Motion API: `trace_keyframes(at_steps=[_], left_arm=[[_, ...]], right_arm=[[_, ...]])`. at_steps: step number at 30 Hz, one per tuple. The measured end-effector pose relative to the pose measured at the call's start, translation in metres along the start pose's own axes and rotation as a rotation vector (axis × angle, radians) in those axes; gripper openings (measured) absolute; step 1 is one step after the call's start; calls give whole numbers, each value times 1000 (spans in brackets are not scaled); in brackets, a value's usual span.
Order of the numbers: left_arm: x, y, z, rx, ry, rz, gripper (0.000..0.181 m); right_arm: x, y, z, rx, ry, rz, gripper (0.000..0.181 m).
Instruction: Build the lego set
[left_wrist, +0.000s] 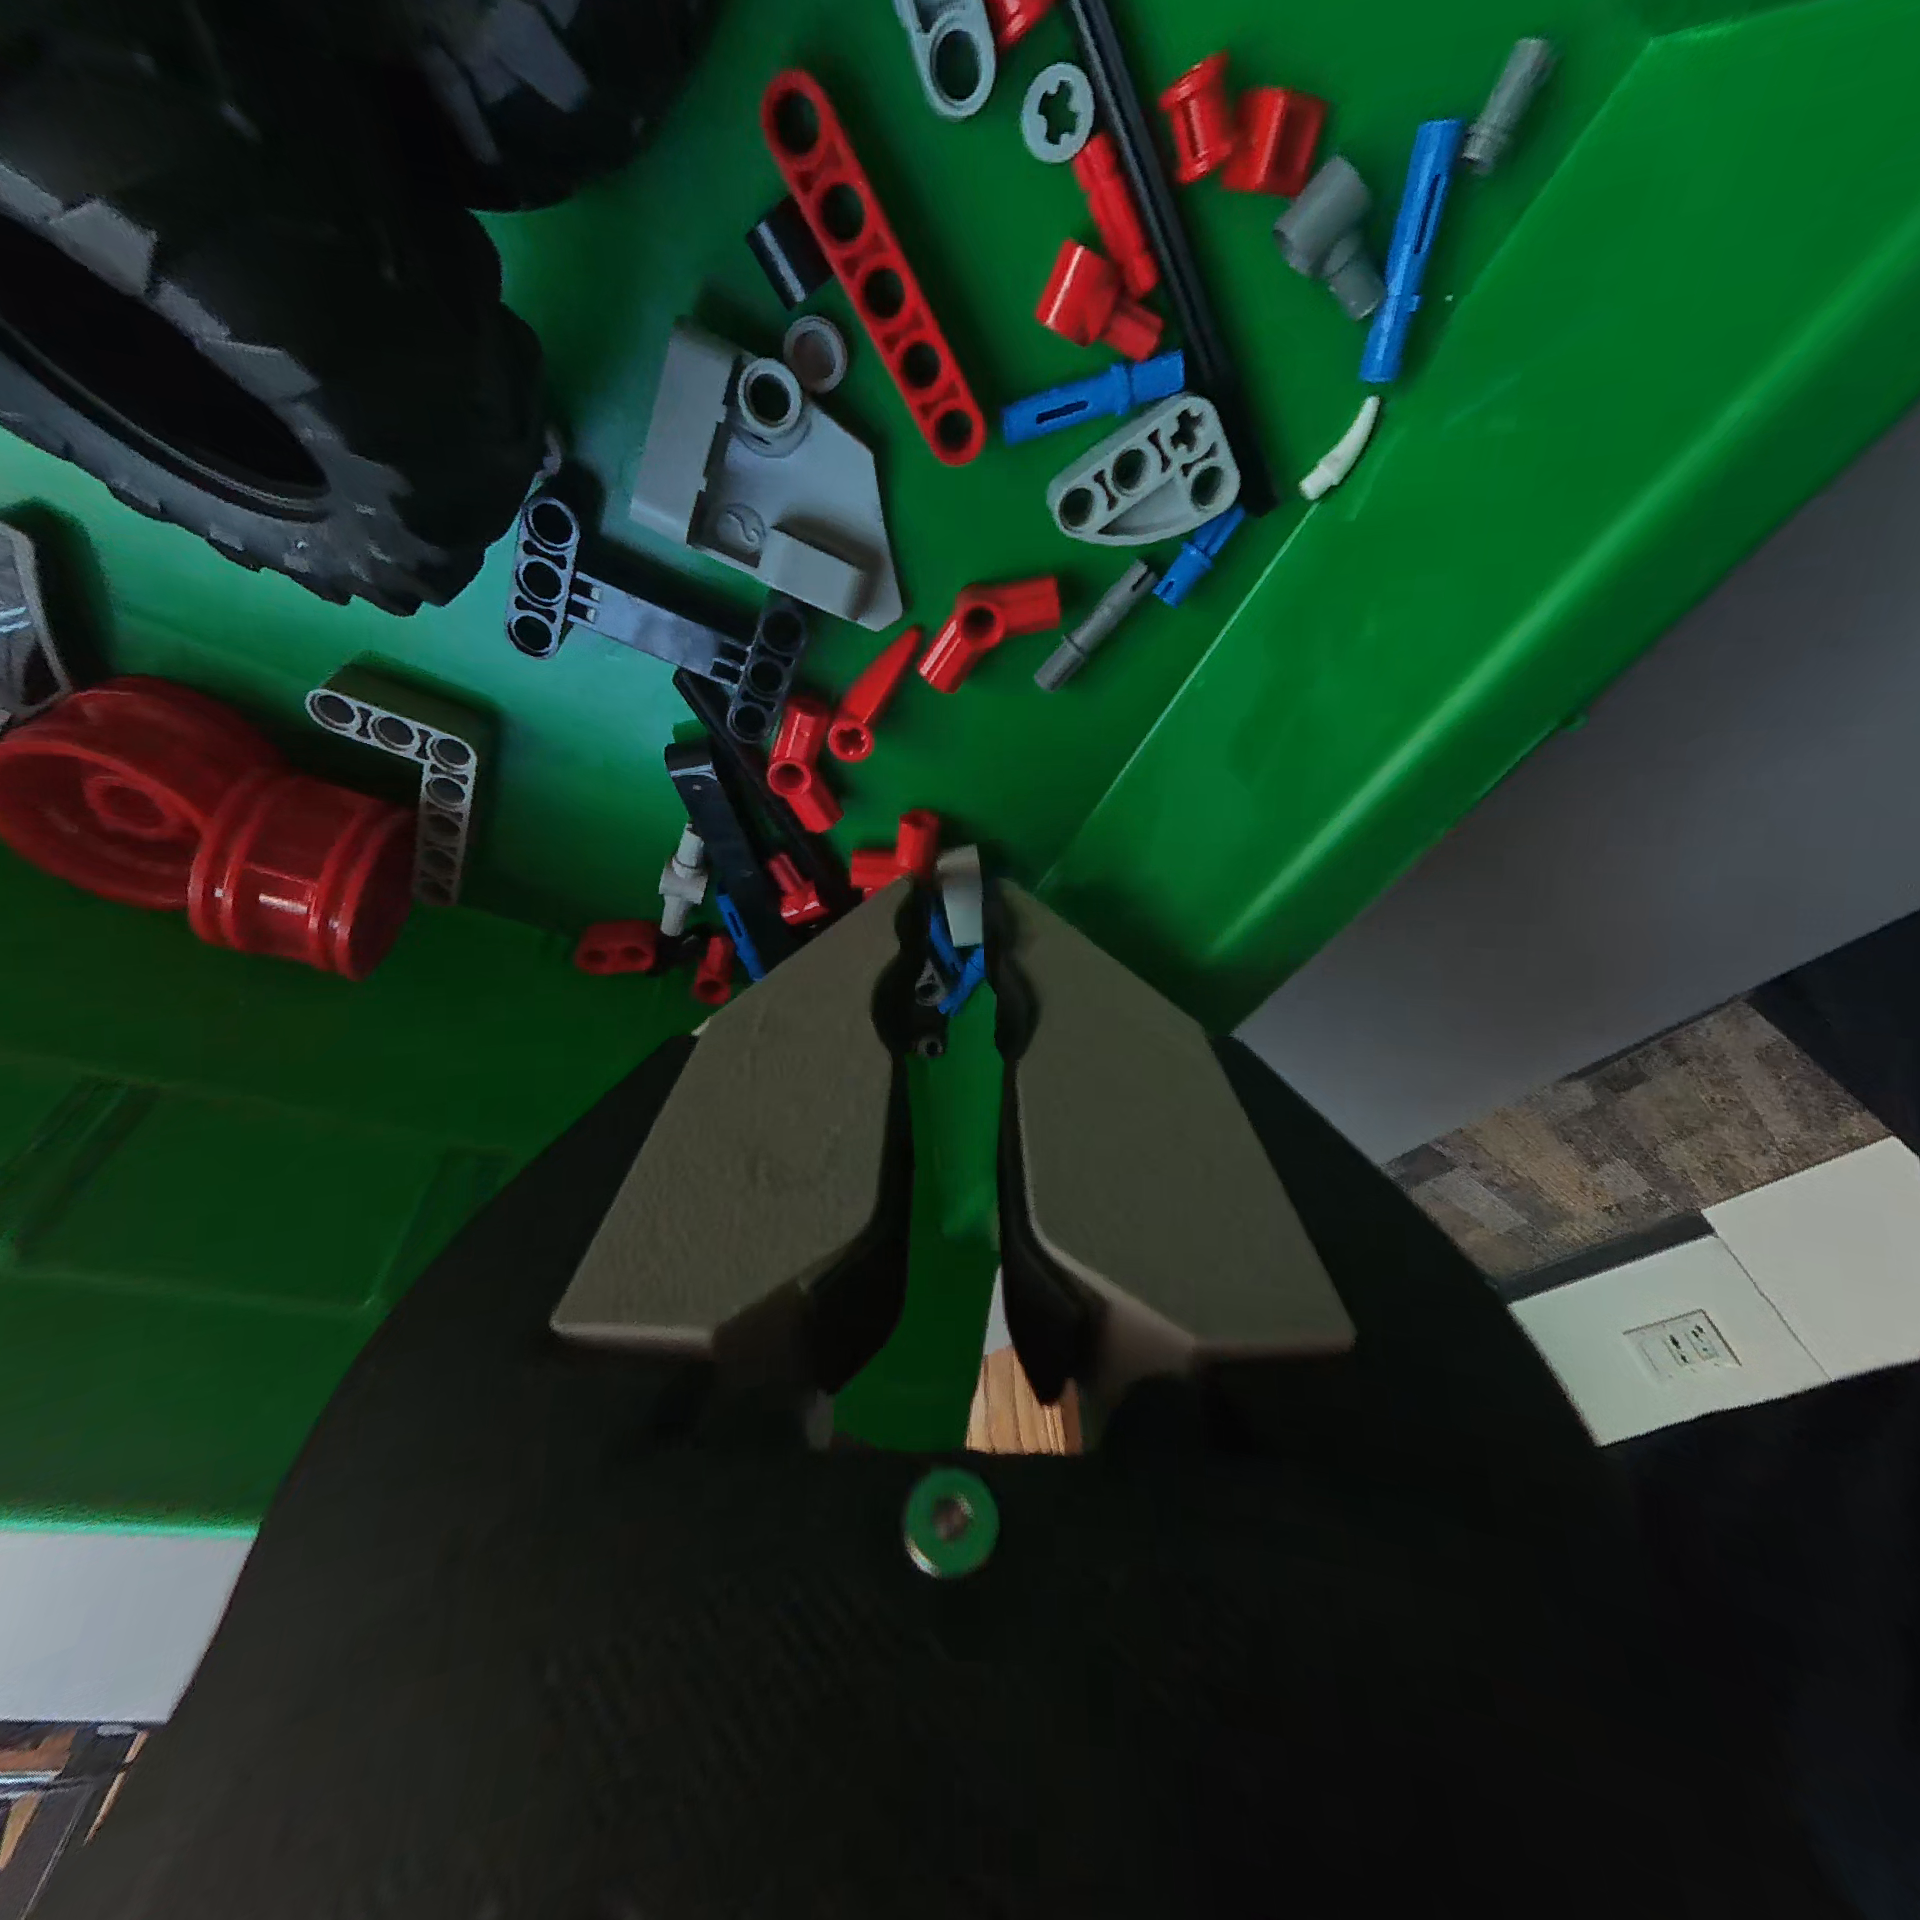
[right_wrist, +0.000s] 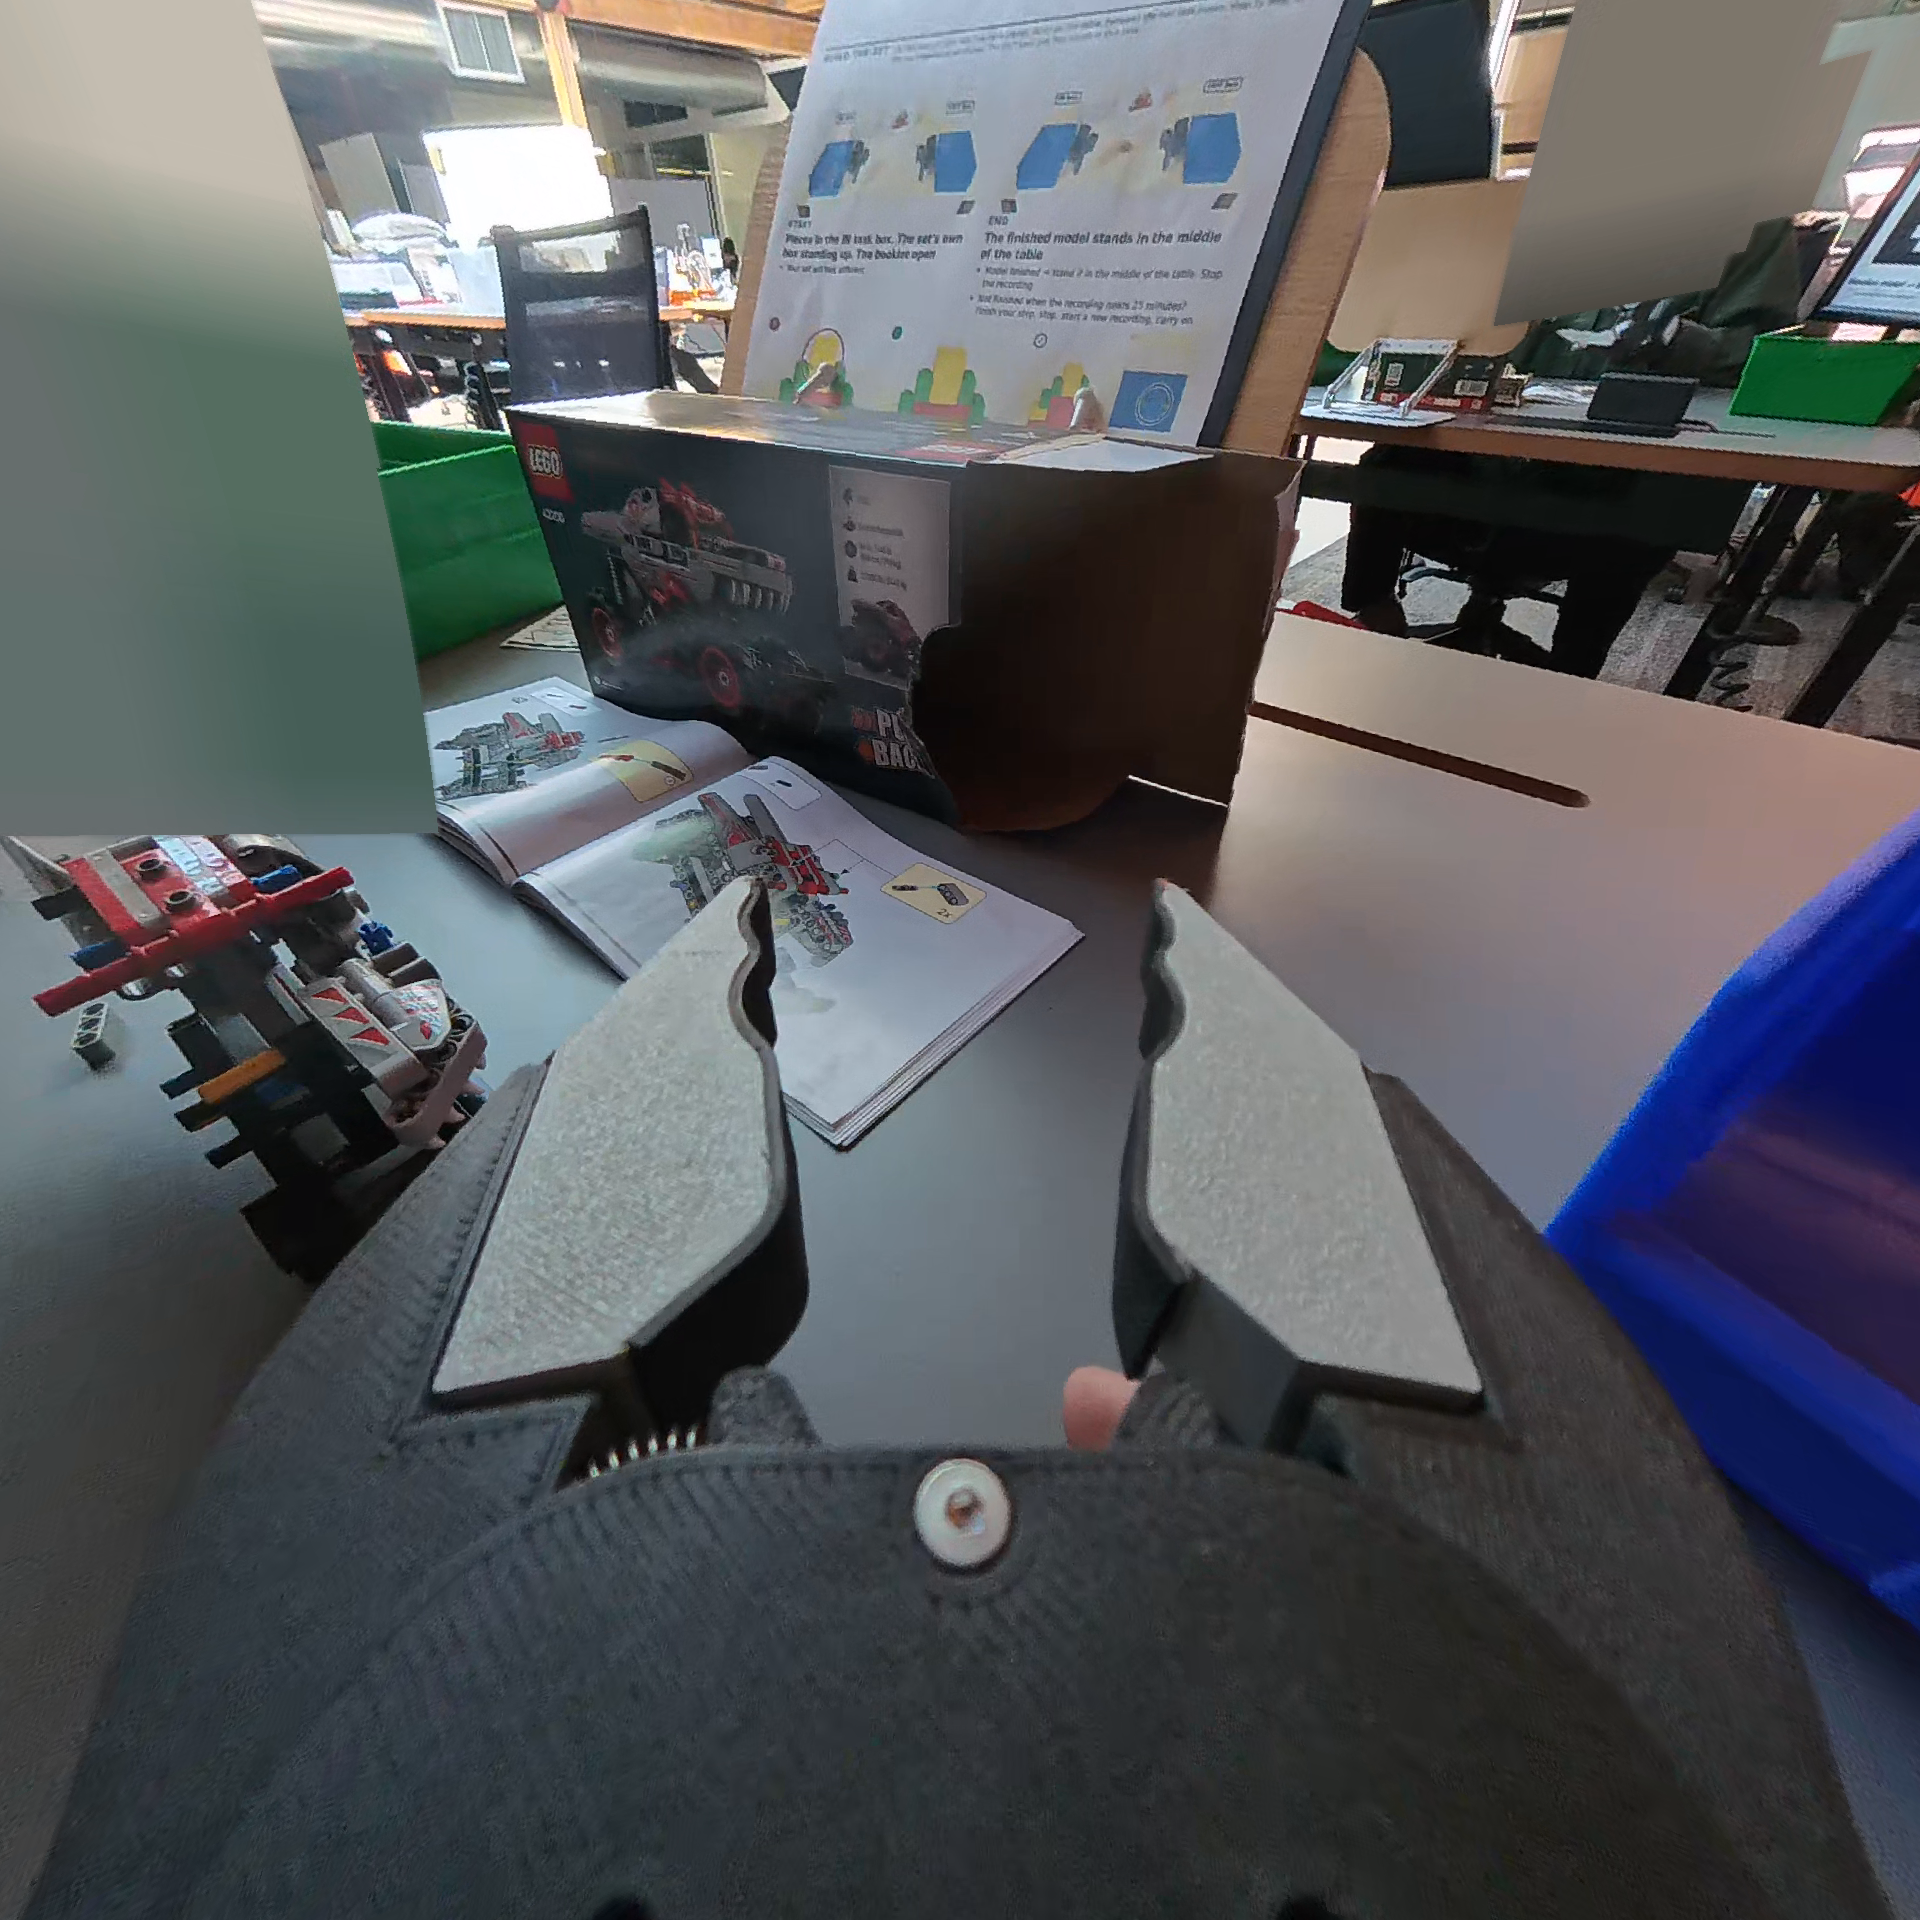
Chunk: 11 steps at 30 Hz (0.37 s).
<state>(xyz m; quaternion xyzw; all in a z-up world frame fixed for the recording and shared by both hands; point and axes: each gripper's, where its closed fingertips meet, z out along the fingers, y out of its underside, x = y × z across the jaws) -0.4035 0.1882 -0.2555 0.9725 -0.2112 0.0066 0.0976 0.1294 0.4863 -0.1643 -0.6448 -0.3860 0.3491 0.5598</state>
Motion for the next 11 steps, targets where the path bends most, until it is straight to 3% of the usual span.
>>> trace_keyframes(at_steps=[11], left_arm=[[-2,0,1,-45,-80,57,4]], right_arm=[[-3,-7,-3,31,-9,2,67]])
